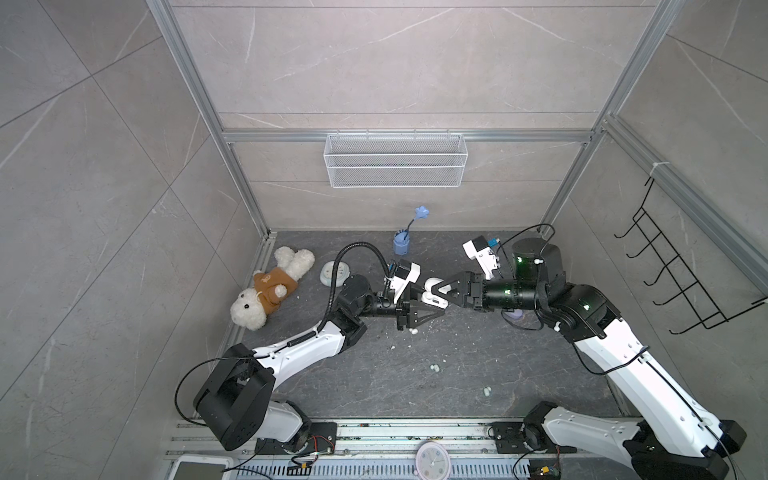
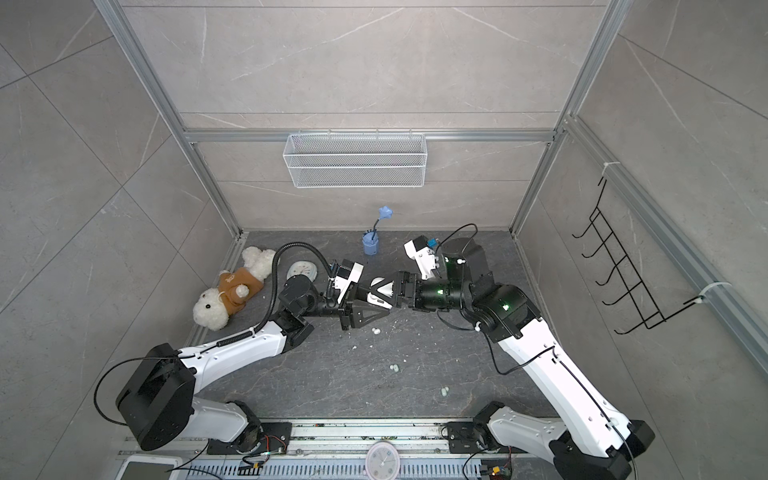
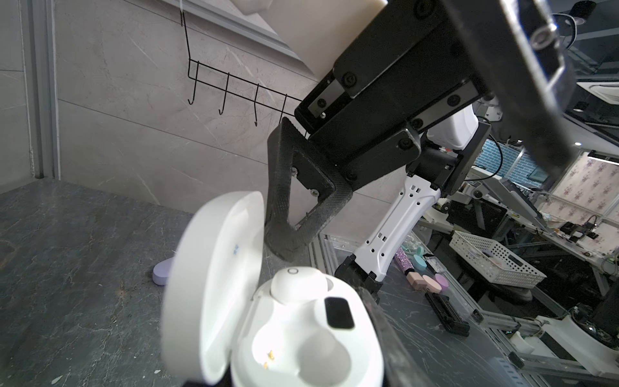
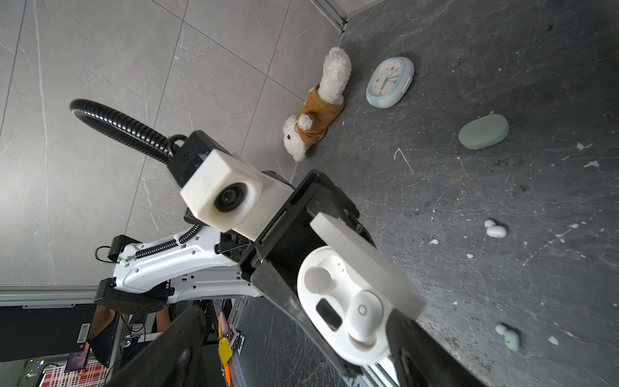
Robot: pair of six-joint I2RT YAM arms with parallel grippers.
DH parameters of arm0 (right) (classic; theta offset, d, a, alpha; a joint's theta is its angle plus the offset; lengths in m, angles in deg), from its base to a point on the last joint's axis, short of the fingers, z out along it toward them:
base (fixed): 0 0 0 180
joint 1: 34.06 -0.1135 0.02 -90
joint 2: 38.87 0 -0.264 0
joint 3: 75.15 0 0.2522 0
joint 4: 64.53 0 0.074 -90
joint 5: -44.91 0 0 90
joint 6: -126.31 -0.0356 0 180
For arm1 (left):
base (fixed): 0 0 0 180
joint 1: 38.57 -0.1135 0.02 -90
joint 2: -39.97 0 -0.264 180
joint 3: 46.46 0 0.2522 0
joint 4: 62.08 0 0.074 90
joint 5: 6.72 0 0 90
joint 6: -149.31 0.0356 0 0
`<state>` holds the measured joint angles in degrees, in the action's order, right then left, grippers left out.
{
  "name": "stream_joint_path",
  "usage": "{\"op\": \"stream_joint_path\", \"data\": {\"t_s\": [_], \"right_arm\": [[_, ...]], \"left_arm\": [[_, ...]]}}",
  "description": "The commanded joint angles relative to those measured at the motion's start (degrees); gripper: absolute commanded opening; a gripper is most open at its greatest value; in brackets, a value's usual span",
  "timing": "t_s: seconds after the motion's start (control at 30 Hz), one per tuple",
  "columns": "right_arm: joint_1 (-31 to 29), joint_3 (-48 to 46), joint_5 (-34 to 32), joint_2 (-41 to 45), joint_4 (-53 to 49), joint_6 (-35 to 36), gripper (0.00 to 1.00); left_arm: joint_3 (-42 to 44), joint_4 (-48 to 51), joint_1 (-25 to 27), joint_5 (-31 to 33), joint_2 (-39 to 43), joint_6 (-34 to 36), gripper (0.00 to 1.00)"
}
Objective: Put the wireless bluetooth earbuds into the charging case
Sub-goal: 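Open the right gripper and draw it back from the case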
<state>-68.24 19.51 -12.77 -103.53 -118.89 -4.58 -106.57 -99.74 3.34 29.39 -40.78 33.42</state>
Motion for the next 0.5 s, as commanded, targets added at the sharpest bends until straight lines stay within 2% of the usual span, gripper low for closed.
{"op": "stream_joint_path", "data": {"t_s": [0.0,0.2,0.47], "right_arm": [[-0.04,1.41,-0.57,2.44,-1.70,0.13,0.89],[-0.19,1.45,-2.28,4.27,-5.25,0.18,0.91],[-0.18,-2.88,-9.85,4.69,-5.88,-1.36,0.92]], "left_arm": [[1.35,-1.67,-0.48,1.11,2.58,2.16,0.14],[3.84,0.08,-2.11,2.74,4.81,2.28,0.14],[6.80,11.40,-2.89,4.91,13.33,6.71,0.14]]}}
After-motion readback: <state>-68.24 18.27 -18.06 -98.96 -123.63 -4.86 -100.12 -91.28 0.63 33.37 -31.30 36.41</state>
